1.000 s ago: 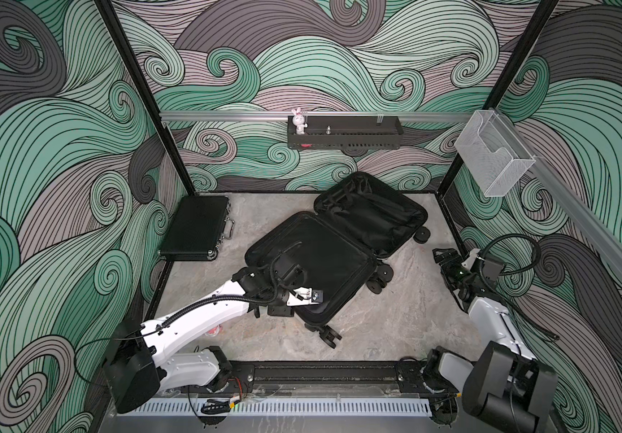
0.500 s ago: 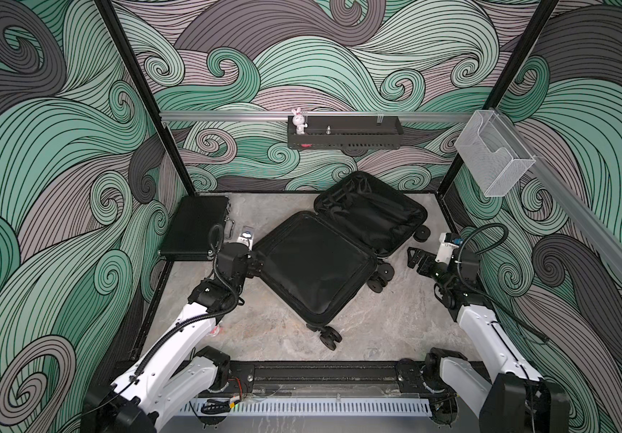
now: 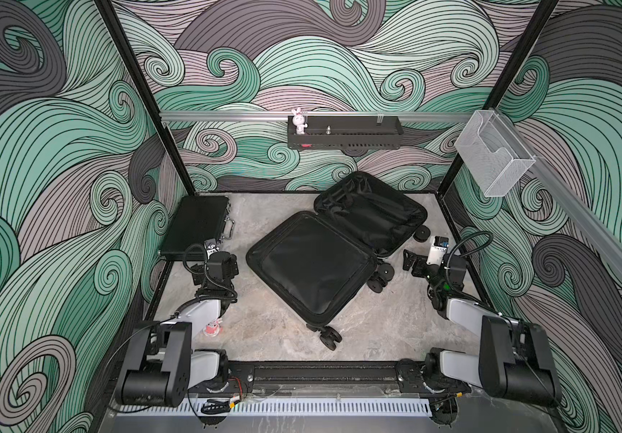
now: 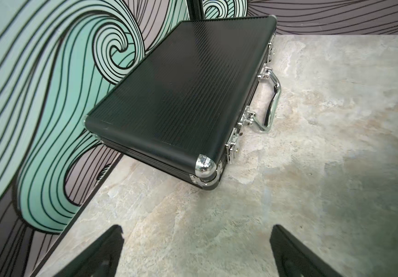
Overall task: Open the suitcase zippers
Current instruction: Reset both arms
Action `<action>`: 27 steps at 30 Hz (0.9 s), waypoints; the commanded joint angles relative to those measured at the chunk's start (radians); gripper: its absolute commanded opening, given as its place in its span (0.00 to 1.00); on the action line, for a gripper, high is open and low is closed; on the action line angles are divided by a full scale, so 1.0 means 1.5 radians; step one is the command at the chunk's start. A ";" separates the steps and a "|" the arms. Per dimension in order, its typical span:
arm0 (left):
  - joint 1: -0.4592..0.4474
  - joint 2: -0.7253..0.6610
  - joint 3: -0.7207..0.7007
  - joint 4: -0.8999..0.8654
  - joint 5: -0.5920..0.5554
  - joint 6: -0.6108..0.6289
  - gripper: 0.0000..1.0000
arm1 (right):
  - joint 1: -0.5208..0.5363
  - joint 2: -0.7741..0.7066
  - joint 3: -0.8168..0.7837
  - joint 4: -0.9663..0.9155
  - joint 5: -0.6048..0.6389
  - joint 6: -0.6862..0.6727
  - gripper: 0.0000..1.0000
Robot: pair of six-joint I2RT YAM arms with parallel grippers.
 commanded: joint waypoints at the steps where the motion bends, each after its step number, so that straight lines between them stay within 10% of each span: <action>1: 0.010 0.039 0.027 0.121 0.089 -0.001 0.99 | 0.006 0.047 0.010 0.121 0.007 -0.003 1.00; 5: 0.006 0.211 -0.034 0.452 0.157 0.075 0.99 | 0.015 0.090 0.040 0.099 -0.015 -0.023 1.00; 7: 0.015 0.139 0.068 0.119 0.089 -0.029 0.99 | 0.025 0.093 0.043 0.100 -0.007 -0.031 0.99; 10: 0.029 0.195 0.005 0.344 0.124 0.022 0.99 | 0.054 0.109 0.066 0.070 0.008 -0.064 1.00; 13: 0.029 0.141 0.056 0.146 0.122 -0.020 0.98 | 0.102 0.132 0.065 0.080 0.083 -0.100 0.99; 27: 0.025 0.146 0.055 0.161 0.116 -0.014 0.98 | 0.104 0.148 0.054 0.117 0.108 -0.088 1.00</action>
